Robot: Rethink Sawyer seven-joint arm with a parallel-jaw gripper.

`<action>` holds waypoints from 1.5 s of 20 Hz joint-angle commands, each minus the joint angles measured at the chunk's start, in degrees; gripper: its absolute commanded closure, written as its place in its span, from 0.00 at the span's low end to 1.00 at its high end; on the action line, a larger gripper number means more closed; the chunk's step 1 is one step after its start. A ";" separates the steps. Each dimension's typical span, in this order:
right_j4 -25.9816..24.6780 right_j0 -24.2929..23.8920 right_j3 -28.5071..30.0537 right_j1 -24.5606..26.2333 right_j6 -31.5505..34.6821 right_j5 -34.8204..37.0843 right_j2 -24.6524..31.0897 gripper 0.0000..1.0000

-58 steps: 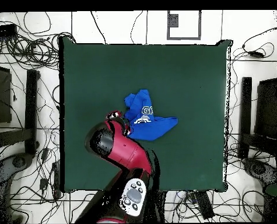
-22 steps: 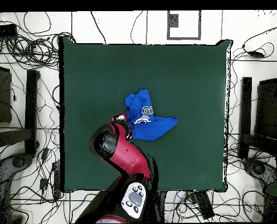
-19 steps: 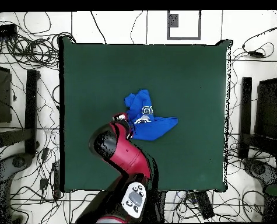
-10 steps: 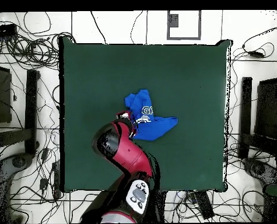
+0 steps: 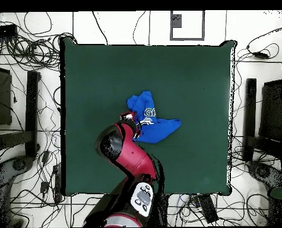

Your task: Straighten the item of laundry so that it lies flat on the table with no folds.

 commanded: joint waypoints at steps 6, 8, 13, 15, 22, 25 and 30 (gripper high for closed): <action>4.93 3.92 2.43 4.17 15.45 0.47 5.86 0.00; 6.32 5.07 2.24 4.37 15.50 1.76 4.99 0.00; 7.53 5.06 2.67 4.57 16.42 0.56 6.14 0.00; 7.40 4.69 2.76 4.68 16.56 -0.17 6.75 0.00; 6.55 3.38 2.95 5.14 17.43 -2.43 8.58 0.00; 6.54 3.14 2.92 5.34 17.61 -2.67 8.85 0.00; 5.36 1.80 3.16 5.60 18.66 -4.40 10.40 0.00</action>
